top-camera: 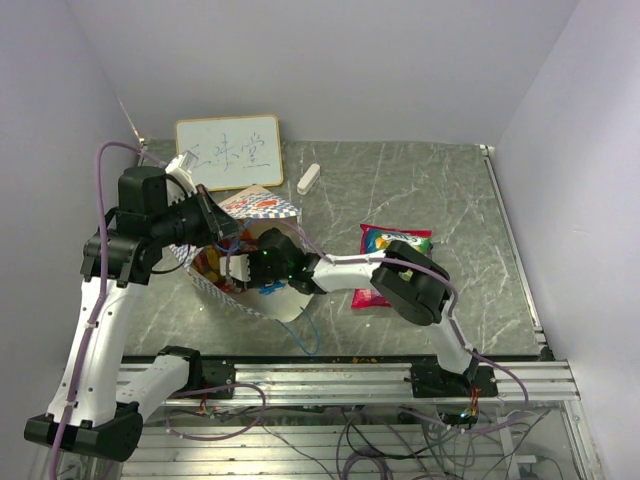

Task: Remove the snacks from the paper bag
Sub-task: Take out the snack from the paper bag.

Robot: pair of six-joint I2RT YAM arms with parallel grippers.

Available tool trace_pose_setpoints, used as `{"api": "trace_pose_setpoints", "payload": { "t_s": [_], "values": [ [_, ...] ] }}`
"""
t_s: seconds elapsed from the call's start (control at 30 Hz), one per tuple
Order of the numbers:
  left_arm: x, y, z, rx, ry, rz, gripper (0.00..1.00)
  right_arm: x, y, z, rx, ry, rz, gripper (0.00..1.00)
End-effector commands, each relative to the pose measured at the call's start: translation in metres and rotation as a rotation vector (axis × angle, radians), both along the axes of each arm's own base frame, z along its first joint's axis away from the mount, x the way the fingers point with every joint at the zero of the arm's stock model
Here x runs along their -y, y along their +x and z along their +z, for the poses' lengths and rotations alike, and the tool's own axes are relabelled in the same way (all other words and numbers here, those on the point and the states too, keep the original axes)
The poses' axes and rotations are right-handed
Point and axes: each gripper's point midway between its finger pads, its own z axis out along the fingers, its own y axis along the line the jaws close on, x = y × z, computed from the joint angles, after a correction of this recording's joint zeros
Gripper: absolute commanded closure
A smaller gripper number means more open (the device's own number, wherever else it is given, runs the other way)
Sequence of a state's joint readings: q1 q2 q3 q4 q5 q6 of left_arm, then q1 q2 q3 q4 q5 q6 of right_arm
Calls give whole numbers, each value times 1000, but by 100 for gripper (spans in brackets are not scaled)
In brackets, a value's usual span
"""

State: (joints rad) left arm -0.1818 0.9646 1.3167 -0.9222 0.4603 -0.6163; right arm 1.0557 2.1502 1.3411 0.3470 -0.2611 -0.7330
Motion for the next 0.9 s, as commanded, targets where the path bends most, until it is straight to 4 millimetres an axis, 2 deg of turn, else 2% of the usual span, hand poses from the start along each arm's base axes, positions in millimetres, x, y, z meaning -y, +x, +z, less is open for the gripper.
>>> {"api": "trace_pose_setpoints", "payload": {
  "t_s": [0.0, 0.13, 0.27, 0.7, 0.87],
  "values": [
    [2, 1, 3, 15, 10, -18, 93, 2, 5, 7, -19, 2, -35, 70],
    [1, 6, 4, 21, 10, -4, 93, 5, -6, 30, -87, 63, -46, 91],
    [1, 12, 7, 35, 5, 13, 93, 12, -15, 56, -137, 131, -59, 100],
    [-4, 33, 14, 83, 13, 73, 93, 47, -70, 133, -284, 241, 28, 100],
    [-4, 41, 13, 95, 19, 81, 93, 67, -85, 177, -290, 285, 39, 100]
  ]
}}
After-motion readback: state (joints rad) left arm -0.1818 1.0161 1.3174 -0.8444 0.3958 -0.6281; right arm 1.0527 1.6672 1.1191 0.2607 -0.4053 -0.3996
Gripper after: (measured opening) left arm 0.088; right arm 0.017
